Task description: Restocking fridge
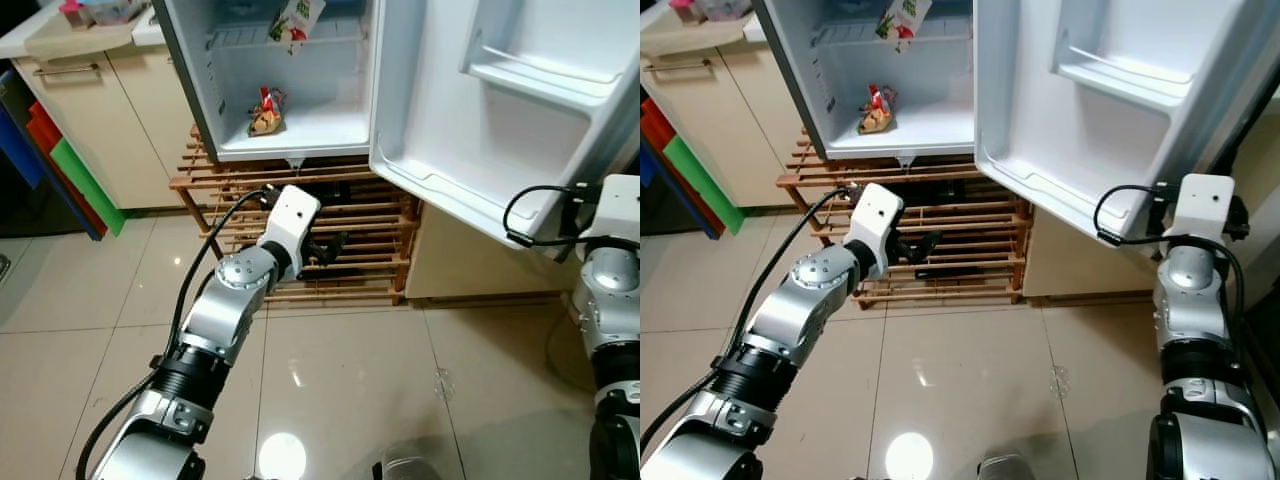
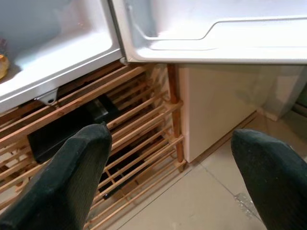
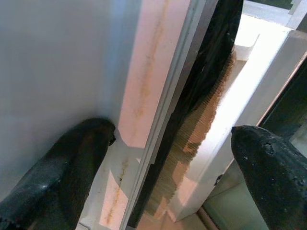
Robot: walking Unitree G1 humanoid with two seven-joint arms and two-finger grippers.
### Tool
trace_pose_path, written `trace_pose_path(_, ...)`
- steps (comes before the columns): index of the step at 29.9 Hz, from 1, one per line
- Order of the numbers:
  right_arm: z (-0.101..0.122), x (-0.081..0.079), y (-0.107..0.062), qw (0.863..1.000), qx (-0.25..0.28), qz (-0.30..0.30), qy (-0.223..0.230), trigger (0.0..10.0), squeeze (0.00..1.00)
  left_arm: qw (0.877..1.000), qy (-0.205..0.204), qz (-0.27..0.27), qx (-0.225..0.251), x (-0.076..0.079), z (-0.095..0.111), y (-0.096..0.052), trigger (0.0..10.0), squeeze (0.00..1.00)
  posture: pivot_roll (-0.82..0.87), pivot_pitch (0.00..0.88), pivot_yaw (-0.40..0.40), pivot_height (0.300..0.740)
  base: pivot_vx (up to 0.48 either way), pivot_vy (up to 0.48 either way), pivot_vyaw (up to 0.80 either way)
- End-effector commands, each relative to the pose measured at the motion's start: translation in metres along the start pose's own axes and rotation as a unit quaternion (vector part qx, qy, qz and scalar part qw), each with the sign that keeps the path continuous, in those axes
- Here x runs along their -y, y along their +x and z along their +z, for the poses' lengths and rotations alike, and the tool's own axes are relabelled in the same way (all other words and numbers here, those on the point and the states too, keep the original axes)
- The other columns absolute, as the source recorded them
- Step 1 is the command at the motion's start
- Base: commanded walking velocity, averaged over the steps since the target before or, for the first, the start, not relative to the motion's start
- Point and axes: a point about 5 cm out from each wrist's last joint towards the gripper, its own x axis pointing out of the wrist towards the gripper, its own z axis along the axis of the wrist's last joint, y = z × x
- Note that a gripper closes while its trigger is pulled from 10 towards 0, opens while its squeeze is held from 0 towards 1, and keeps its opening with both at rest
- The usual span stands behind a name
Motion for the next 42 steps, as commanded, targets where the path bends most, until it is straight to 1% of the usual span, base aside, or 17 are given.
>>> trace_pose_path(1, 0.02, -0.02, 0.003, 0.999, 0.029, 0.038, 0.007, 10.0, 0.0, 1.0, 0.005, 0.005, 0.003, -0.003, 0.002, -0.002, 10.0, 0.0, -0.3, 0.042, 0.074, 0.74, 0.0, 0.0, 0.0)
trace_pose_path(5, 0.03, -0.059, -0.007, 0.992, 0.012, 0.097, 0.074, 10.0, 0.0, 1.0, 0.004, 0.003, 0.002, -0.001, 0.0, -0.003, 10.0, 0.0, -0.31, 0.036, 0.075, 0.74, 0.0, 0.0, 0.0)
trace_pose_path(6, 0.059, -0.112, -0.031, 0.97, 0.04, 0.205, 0.122, 10.0, 0.0, 1.0, 0.004, -0.002, -0.002, 0.001, -0.002, -0.002, 10.0, 0.0, -0.31, 0.034, 0.075, 0.74, 0.0, 0.0, 0.0)
trace_pose_path(7, 0.074, -0.134, -0.045, 0.954, 0.054, 0.257, 0.147, 10.0, 0.0, 1.0, 0.004, -0.005, -0.002, 0.002, -0.002, -0.001, 10.0, 0.0, -0.32, 0.027, 0.076, 0.74, 0.0, 0.0, 0.0)
trace_pose_path(8, 0.074, -0.134, -0.045, 0.954, 0.054, 0.257, 0.147, 10.0, 0.0, 1.0, 0.004, -0.005, -0.002, 0.002, -0.002, -0.001, 10.0, 0.0, -0.32, 0.027, 0.076, 0.74, 0.0, 0.0, 0.0)
trace_pose_path(9, 0.091, -0.154, -0.063, 0.928, 0.072, 0.319, 0.176, 10.0, 0.0, 1.0, 0.004, -0.008, 0.0, 0.004, -0.001, 0.0, 10.0, 0.0, -0.31, 0.023, 0.073, 0.74, 0.0, 0.0, 0.0)
trace_pose_path(11, 0.11, -0.167, -0.082, 0.893, 0.106, 0.397, 0.186, 10.0, 0.0, 1.0, 0.005, -0.012, 0.004, 0.004, 0.001, 0.001, 10.0, 0.0, -0.31, 0.023, 0.073, 0.74, 0.0, 0.0, 0.0)
trace_pose_path(12, 0.11, -0.167, -0.082, 0.893, 0.106, 0.397, 0.186, 10.0, 0.0, 1.0, 0.005, -0.012, 0.004, 0.004, 0.001, 0.001, 10.0, 0.0, -0.31, 0.023, 0.073, 0.74, 0.0, 0.0, 0.0)
trace_pose_path(13, 0.119, -0.167, -0.091, 0.871, 0.115, 0.431, 0.208, 10.0, 0.0, 1.0, 0.006, -0.013, 0.005, 0.004, 0.002, 0.001, 10.0, 0.0, -0.31, 0.021, 0.07, 0.74, 0.0, 0.0, 0.0)
trace_pose_path(16, 0.128, -0.153, -0.091, 0.85, 0.115, 0.45, 0.248, 10.0, 0.0, 1.0, 0.006, -0.014, 0.005, 0.004, 0.001, 0.0, 10.0, 0.0, -0.31, 0.023, 0.064, 0.74, 0.0, 0.0, 0.0)
trace_pose_path(19, 0.123, -0.129, -0.072, 0.87, 0.106, 0.407, 0.258, 10.0, 0.0, 1.0, 0.004, -0.014, 0.001, 0.004, -0.001, -0.001, 10.0, 0.0, -0.31, 0.024, 0.062, 0.74, 0.0, 0.0, 0.0)
trace_pose_path(22, 0.104, -0.1, -0.053, 0.912, 0.073, 0.335, 0.226, 10.0, 0.0, 1.0, 0.001, -0.016, 0.0, 0.007, -0.003, -0.002, 10.0, 0.0, -0.32, 0.023, 0.058, 0.74, 0.0, 0.0, 0.0)
trace_pose_path(23, 0.104, -0.1, -0.053, 0.912, 0.073, 0.335, 0.226, 10.0, 0.0, 1.0, 0.001, -0.016, 0.0, 0.007, -0.003, -0.002, 10.0, 0.0, -0.32, 0.023, 0.058, 0.74, 0.0, 0.0, 0.0)
trace_pose_path(26, 0.083, -0.087, -0.047, 0.94, 0.037, 0.289, 0.175, 10.0, 0.0, 1.0, 0.001, -0.018, 0.001, 0.008, -0.003, -0.002, 10.0, 0.0, -0.32, 0.023, 0.057, 0.74, 0.0, 0.0, 0.0)
trace_pose_path(31, 0.073, -0.082, -0.045, 0.948, 0.019, 0.276, 0.156, 10.0, 0.0, 0.999, 0.014, -0.025, -0.014, 0.006, -0.007, -0.003, 10.0, 0.0, -0.31, 0.027, 0.059, 0.74, 0.0, 0.0, 0.0)
trace_pose_path(35, 0.077, -0.077, -0.041, 0.95, 0.026, 0.266, 0.159, 10.0, 0.0, 0.992, 0.062, -0.037, -0.107, 0.005, -0.037, -0.007, 10.0, 0.0, -0.31, 0.026, 0.058, 0.74, 0.0, 0.0, 0.0)
trace_pose_path(42, 0.079, -0.081, -0.041, 0.95, 0.027, 0.266, 0.163, 10.0, 0.0, 0.987, 0.08, -0.037, -0.135, 0.003, -0.05, -0.011, 10.0, 0.0, -0.3, 0.026, 0.058, 0.74, 0.0, 0.0, 0.0)
